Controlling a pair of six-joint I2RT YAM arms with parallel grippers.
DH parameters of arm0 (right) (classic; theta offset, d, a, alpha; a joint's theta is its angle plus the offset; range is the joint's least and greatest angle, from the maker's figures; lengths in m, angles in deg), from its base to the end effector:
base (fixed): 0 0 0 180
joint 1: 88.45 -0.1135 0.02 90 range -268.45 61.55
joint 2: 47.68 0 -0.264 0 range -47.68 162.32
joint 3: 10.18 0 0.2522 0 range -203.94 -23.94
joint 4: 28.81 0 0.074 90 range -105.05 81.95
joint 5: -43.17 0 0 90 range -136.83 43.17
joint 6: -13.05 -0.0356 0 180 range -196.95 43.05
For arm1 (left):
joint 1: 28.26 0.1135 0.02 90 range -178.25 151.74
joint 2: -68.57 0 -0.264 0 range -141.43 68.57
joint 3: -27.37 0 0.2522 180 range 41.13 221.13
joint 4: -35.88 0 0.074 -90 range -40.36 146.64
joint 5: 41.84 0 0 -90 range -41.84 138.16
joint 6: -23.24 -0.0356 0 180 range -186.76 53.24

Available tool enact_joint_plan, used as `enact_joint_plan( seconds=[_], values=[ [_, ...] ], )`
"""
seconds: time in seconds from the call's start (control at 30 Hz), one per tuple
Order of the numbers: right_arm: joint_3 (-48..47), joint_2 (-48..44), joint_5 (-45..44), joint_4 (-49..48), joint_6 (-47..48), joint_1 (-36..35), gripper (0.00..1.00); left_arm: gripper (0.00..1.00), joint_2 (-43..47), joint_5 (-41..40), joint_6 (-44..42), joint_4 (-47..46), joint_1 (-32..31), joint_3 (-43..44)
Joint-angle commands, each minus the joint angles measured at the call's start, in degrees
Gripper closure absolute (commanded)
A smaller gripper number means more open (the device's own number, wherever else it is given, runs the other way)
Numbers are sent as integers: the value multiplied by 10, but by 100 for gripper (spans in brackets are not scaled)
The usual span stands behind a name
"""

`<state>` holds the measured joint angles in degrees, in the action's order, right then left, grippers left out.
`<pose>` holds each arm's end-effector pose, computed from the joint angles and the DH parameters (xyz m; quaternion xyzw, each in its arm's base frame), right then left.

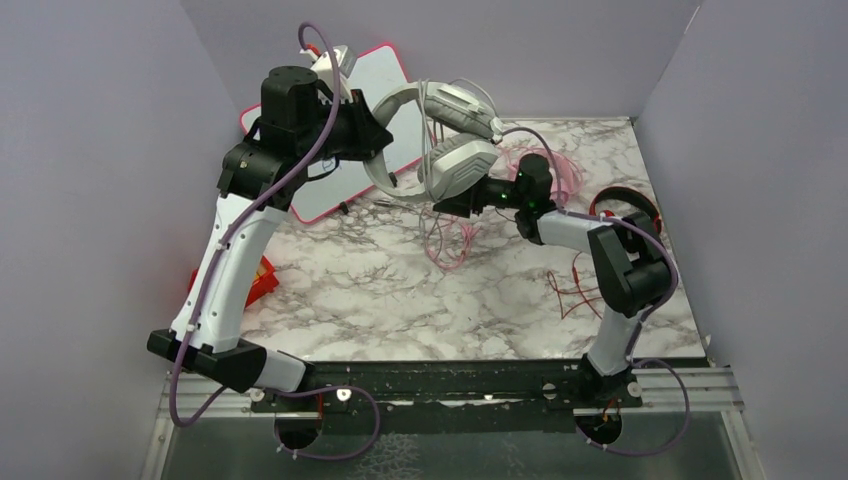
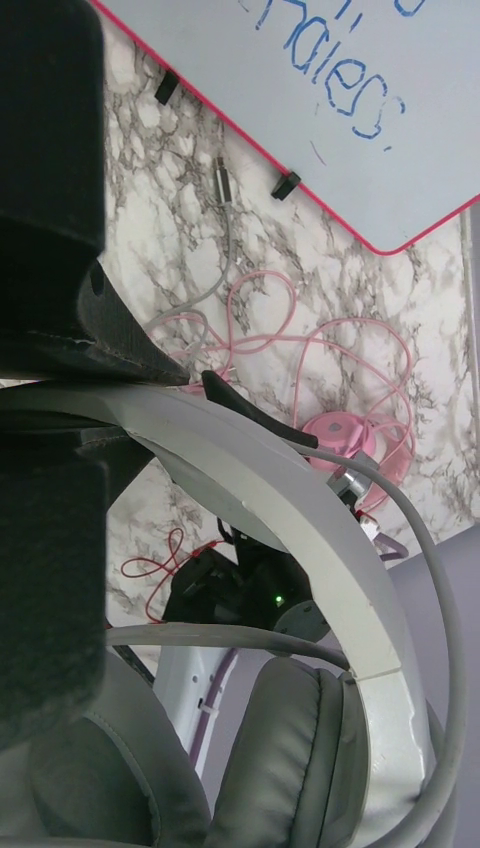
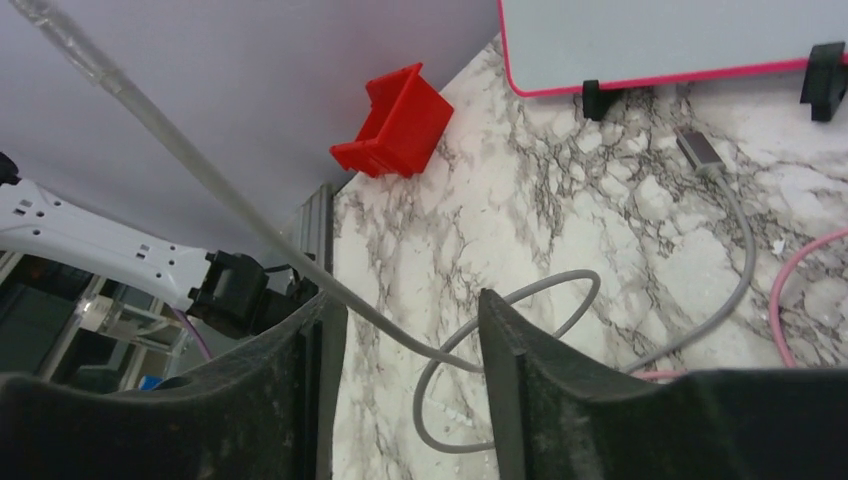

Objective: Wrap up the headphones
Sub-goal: Wrap the headphones cable around the headphones.

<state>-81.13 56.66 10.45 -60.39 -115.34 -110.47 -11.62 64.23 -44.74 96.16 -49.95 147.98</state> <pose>0.3495 0.1737 0.2275 -0.2404 0.6714 0.6047 0.3546 0.2461 -0.1085 0.5004 0.0780 0.8106 -0.3180 0.4855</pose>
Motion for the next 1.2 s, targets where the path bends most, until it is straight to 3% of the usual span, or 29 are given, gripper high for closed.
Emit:
enact_joint_plan(
  seconds=[0.0,0.2,0.4,0.53,0.63,0.8,0.83,1.17],
  values=[
    [-23,42,30,-123,-81,-2,51,100,-1,12,19,-22,5,35],
    [-20,53,31,-136,-88,-2,70,100,-10,3,21,-21,7,53],
    [-38,79,29,-154,-99,-10,52,100,-21,10,23,-19,7,65],
    [-51,94,21,-159,-107,-16,50,100,-21,12,24,-17,7,67],
    [-58,106,23,-183,-128,-17,61,100,-22,6,22,-14,8,69],
    [7,54,-4,-134,-115,-3,97,100,-26,-32,11,0,12,79],
    [28,37,-10,-117,-108,1,100,100,-26,-45,10,3,14,82],
    [131,-126,-49,101,22,-14,99,100,-47,-155,45,-70,26,74]
  ],
)
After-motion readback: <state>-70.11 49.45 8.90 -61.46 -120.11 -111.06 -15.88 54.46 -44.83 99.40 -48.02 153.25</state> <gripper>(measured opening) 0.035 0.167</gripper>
